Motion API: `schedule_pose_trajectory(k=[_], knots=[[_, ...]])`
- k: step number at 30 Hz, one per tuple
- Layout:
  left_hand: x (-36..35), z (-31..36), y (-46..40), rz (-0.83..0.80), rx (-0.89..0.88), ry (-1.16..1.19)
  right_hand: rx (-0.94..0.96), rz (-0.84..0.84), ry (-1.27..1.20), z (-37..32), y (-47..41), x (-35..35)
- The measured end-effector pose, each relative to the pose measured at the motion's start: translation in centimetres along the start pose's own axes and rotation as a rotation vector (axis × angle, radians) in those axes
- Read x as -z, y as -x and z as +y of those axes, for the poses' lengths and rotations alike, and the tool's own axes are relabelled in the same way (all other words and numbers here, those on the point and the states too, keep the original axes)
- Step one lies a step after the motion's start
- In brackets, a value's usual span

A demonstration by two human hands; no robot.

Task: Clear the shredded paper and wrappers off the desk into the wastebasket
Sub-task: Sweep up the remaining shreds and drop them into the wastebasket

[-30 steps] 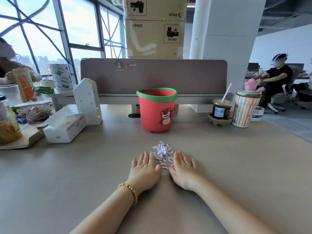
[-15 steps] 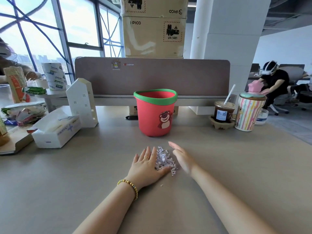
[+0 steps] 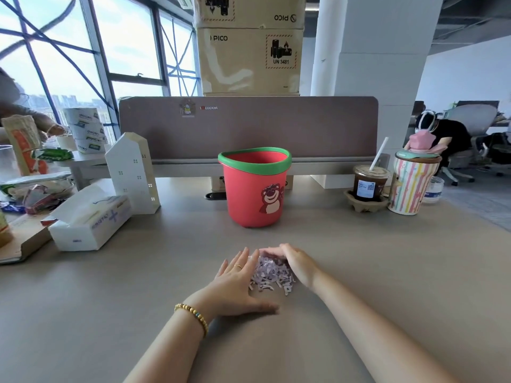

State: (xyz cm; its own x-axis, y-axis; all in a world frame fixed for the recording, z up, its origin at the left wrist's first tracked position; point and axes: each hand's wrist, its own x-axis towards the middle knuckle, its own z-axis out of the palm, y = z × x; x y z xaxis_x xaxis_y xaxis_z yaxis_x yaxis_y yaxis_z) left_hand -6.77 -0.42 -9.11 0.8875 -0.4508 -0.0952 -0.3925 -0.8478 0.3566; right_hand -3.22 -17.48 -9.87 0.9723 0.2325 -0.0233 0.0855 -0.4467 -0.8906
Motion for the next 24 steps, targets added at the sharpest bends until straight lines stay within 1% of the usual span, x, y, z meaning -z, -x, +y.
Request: schedule_pose_trajectory(k=[2, 5, 6, 8, 10, 12, 16, 20, 24], knots=[[-0.2, 0.2, -0.2, 0.065, 0.005, 0.035, 0.02, 0.008, 0.011, -0.3, 0.9, 0.0], [-0.2, -0.1, -0.3, 0.169, -0.015, 0.14, 0.088, 0.069, 0.041, -0.3, 2.5, 0.3], [-0.3, -0.3, -0.3, 0.2, -0.019, 0.173, 0.098, 0.069, 0.08, -0.3, 2.8, 0.6], [-0.3, -0.7, -0.5, 0.247, -0.017, 0.196, 0.072, 0.006, 0.156, -0.1, 3.1, 1.4], [-0.3, -1.1, -0.7, 0.268, -0.021, 0.193, 0.036, -0.073, 0.27, 0.1, 3.3, 2.1], [-0.4, -1.1, -1.0, 0.28, -0.038, 0.195, 0.028, -0.091, 0.412, 0.2, 3.2, 2.4], [-0.6, -0.8, -1.7, 0.313, -0.073, 0.164, 0.061, -0.036, 0.545, 0.2, 3.0, 1.8], [-0.9, -0.6, -2.1, 0.338, -0.091, 0.188, 0.11, 0.013, 0.559, 0.1, 2.6, 0.4], [-1.1, -0.3, -2.0, 0.34, -0.105, 0.129, 0.15, 0.081, 0.608, -0.2, 2.8, -0.2]])
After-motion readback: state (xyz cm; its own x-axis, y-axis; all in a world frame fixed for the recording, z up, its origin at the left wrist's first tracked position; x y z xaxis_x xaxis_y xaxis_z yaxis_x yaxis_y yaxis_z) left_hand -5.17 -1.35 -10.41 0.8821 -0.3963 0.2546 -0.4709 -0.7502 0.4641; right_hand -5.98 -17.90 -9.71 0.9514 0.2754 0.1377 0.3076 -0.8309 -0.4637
